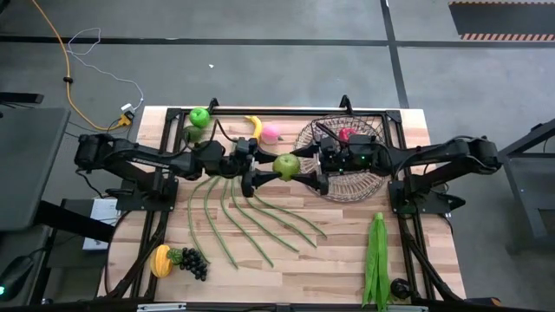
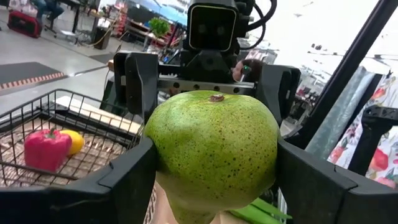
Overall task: Build produce basket
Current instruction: Put the green pear into the wire basket
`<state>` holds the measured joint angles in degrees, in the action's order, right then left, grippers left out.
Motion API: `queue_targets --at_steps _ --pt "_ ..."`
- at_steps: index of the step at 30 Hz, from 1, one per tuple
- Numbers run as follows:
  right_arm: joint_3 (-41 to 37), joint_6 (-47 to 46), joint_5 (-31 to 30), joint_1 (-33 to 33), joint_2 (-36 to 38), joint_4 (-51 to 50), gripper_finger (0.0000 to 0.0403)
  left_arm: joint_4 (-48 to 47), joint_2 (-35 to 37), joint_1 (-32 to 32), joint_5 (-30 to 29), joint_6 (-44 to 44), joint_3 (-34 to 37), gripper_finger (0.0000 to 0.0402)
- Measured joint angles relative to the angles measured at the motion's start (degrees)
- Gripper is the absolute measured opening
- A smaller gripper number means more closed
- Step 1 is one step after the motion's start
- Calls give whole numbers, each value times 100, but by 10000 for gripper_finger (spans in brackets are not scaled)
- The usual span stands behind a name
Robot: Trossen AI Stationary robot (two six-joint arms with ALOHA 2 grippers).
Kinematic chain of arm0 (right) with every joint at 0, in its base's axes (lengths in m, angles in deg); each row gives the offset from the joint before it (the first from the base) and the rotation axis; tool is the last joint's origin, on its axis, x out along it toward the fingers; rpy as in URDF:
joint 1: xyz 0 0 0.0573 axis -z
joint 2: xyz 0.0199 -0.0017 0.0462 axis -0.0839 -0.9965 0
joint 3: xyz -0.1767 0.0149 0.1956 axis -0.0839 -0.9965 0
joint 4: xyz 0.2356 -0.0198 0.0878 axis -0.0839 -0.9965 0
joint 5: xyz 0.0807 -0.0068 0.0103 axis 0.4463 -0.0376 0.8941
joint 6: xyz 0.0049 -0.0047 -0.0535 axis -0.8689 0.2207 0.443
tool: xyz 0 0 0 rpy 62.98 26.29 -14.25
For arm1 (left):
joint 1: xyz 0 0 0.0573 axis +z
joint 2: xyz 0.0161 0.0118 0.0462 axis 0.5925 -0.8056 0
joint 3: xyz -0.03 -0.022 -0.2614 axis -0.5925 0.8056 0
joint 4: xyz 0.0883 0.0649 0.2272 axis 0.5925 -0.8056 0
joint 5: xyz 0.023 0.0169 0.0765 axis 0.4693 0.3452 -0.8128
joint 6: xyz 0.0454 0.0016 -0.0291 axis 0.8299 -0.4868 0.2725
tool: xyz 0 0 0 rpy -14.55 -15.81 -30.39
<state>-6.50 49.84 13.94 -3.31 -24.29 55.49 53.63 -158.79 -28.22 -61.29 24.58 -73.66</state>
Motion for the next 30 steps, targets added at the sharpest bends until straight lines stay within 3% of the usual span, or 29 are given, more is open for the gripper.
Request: queue_targets --at_steps 11,20,30 --pt "0 40 -77 -2 -2 -1 395 188 -152 1 -90 -1 -7 280" --pt "0 25 -19 0 0 -20 323 185 -152 1 -116 0 -7 280" --pt "0 -1 12 0 0 -32 314 166 -138 37 -34 -97 -7 298"
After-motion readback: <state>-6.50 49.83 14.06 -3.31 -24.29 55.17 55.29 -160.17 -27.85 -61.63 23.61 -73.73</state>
